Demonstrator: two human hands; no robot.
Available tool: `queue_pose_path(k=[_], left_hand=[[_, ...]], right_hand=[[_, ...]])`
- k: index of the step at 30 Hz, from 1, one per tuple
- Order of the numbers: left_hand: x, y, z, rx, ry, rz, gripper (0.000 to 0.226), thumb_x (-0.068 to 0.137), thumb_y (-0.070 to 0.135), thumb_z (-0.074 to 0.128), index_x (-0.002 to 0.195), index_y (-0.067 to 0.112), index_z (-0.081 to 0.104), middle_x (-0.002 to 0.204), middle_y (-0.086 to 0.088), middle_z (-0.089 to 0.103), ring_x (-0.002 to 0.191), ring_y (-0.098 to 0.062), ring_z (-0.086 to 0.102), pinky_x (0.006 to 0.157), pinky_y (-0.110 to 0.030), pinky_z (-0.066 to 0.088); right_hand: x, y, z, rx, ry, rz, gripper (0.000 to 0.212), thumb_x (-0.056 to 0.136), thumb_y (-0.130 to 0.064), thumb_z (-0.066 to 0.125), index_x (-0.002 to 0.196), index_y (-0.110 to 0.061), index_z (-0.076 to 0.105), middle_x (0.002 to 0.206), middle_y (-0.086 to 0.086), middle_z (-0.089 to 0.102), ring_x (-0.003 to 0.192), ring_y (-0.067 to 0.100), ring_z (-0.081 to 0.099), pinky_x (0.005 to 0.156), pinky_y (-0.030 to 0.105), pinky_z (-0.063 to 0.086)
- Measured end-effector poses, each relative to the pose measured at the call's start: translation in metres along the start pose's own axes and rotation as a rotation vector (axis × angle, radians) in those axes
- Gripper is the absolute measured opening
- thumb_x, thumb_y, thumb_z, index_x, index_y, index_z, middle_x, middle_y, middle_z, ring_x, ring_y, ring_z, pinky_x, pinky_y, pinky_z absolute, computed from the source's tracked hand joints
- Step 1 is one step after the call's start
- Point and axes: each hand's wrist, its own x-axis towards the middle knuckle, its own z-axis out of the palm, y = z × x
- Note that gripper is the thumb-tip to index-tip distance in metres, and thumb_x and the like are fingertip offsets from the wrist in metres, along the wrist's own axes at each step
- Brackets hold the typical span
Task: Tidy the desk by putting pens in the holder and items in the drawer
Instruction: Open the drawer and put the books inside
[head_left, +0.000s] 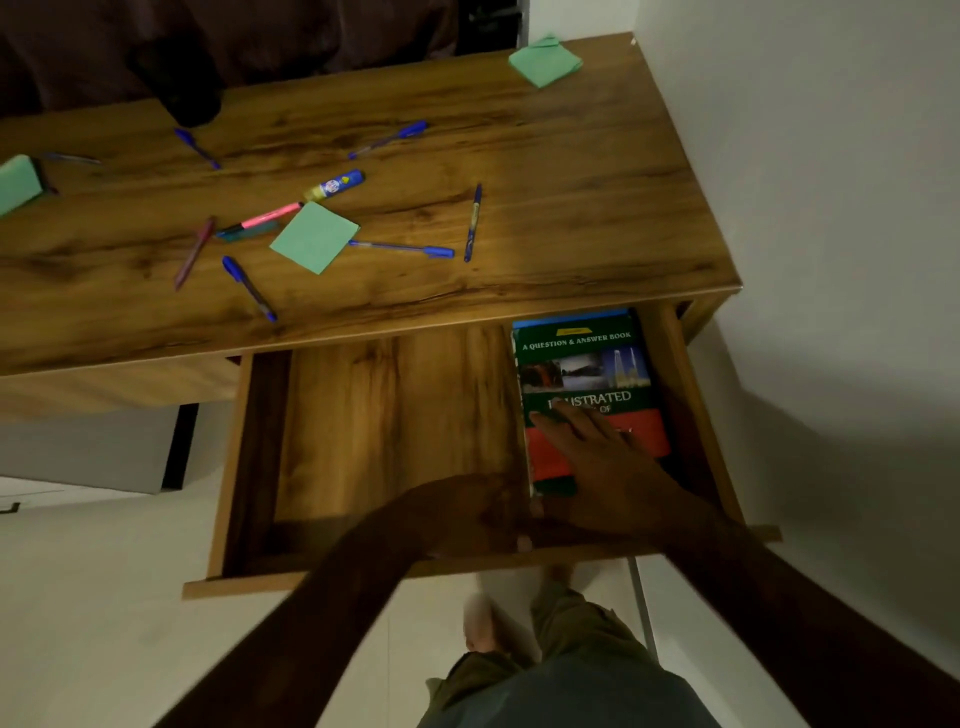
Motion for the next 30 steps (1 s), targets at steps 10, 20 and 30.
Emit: queue_pose_path(k=[10, 20, 30], left_hand=[[-0.043, -0.022, 0.042, 0.113, 0.111, -0.018, 0.032, 0.098, 0.037, 0.054, 0.124, 0.019, 0.057, 0.118, -0.001, 0.060, 0.106, -0.016, 0.058, 0.084, -0.027, 0.042], [-0.047, -0.027, 0.068, 0.384, 0.333, 0.014, 0.034, 0.099, 0.019, 0.049, 0.132, 0.018, 0.054, 0.128, -0.007, 0.060, 0.111, -0.026, 0.061, 0.088, -0.036, 0.052], [-0.031, -0.029, 0.040, 0.388, 0.394, -0.097, 0.039, 0.102, 0.028, 0.042, 0.141, 0.025, 0.043, 0.129, -0.006, 0.059, 0.111, -0.031, 0.061, 0.085, -0.042, 0.054]], right_hand=[[-0.041, -0.038, 0.035, 0.072, -0.188, -0.091, 0.077, 0.086, -0.058, 0.067, 0.151, -0.033, 0.033, 0.149, 0.001, 0.048, 0.131, 0.024, 0.052, 0.109, 0.050, 0.046], [-0.049, -0.045, 0.055, -0.111, -0.051, -0.092, 0.044, 0.095, -0.022, 0.061, 0.138, -0.033, 0.057, 0.132, 0.002, 0.064, 0.117, 0.025, 0.062, 0.102, 0.042, 0.050], [-0.022, -0.053, 0.034, -0.135, 0.055, -0.022, 0.031, 0.099, -0.031, 0.055, 0.129, -0.031, 0.063, 0.126, -0.001, 0.066, 0.114, 0.023, 0.062, 0.100, 0.044, 0.050]])
